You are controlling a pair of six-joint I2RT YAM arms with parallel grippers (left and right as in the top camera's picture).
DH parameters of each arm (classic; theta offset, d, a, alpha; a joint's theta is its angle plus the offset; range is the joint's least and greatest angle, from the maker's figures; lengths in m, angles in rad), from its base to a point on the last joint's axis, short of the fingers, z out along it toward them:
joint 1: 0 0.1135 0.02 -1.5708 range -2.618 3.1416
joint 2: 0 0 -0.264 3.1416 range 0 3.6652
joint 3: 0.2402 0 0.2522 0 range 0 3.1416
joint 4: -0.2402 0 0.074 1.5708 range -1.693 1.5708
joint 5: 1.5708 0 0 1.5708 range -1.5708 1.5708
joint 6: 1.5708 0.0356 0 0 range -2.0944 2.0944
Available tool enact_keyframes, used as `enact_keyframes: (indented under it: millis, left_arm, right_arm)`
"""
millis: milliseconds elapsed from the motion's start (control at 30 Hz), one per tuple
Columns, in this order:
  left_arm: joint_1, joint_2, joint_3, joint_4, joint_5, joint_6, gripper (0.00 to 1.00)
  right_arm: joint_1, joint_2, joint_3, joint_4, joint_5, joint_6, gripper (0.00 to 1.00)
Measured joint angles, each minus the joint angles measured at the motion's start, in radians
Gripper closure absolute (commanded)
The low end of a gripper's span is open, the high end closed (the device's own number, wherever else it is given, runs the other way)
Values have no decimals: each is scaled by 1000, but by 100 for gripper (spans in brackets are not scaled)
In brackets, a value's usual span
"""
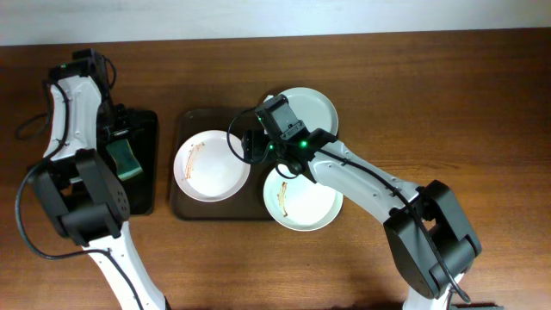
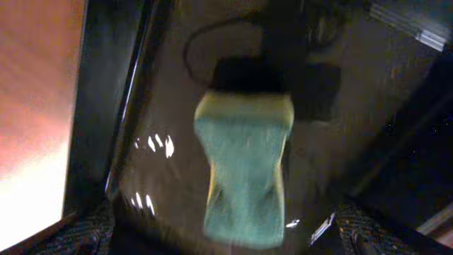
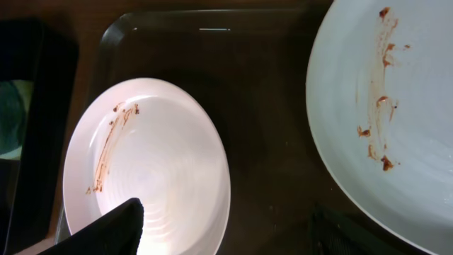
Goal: Clean dirty plates on tray and stack at the side
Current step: 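Grasp the green sponge with the left gripper and lift it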
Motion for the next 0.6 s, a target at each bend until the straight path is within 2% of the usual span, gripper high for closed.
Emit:
enact_keyframes:
  millis: [233, 367, 433, 600]
  left_arm:
    - [0, -32, 2, -167, 27, -47, 1]
    - [0, -48, -95, -88, 54, -82, 3]
    - [1, -49, -163, 4, 62, -82, 6]
    - [15, -49, -267, 148, 100, -71, 21]
  right_arm:
    - [0, 0, 0, -3, 0, -1, 26]
    - [0, 0, 0, -4, 0, -6, 25]
    - [0, 0, 0, -5, 0, -10, 25]
    - [0, 0, 0, -6, 1, -11, 25]
